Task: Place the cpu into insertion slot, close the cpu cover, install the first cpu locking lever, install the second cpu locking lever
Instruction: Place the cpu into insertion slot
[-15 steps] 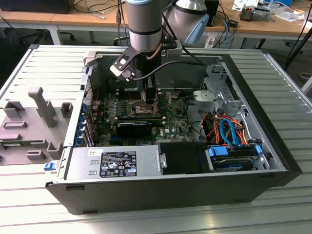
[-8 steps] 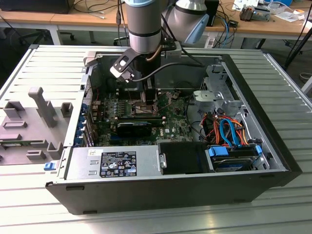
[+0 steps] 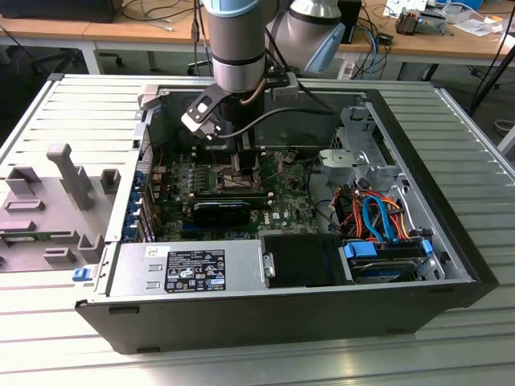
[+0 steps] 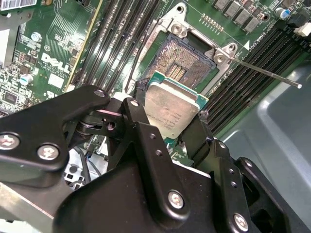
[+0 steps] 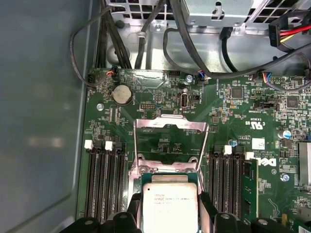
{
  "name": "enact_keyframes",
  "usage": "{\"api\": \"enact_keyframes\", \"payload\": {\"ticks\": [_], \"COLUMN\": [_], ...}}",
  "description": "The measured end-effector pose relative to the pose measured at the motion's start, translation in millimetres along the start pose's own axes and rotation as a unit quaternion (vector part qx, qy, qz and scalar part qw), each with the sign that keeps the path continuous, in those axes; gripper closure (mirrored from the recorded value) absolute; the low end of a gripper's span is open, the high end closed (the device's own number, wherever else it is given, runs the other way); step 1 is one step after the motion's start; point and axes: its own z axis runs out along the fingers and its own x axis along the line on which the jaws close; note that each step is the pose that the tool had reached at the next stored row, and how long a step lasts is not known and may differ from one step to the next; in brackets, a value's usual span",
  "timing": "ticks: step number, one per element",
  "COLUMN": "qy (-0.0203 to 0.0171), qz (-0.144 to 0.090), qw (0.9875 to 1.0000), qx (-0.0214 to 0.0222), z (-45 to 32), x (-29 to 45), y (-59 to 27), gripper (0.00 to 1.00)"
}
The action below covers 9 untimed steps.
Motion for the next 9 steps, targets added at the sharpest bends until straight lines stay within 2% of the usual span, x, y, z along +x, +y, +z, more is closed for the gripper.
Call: {"api": "enact_keyframes", "payload": {"ticks": [9], "qy": [-0.0002], "qz": [0.002], "qw": [1.0], "qx": [0.0], "z": [3.8], "x": [0.1], "y": [-3.1], "gripper": [0.45]}}
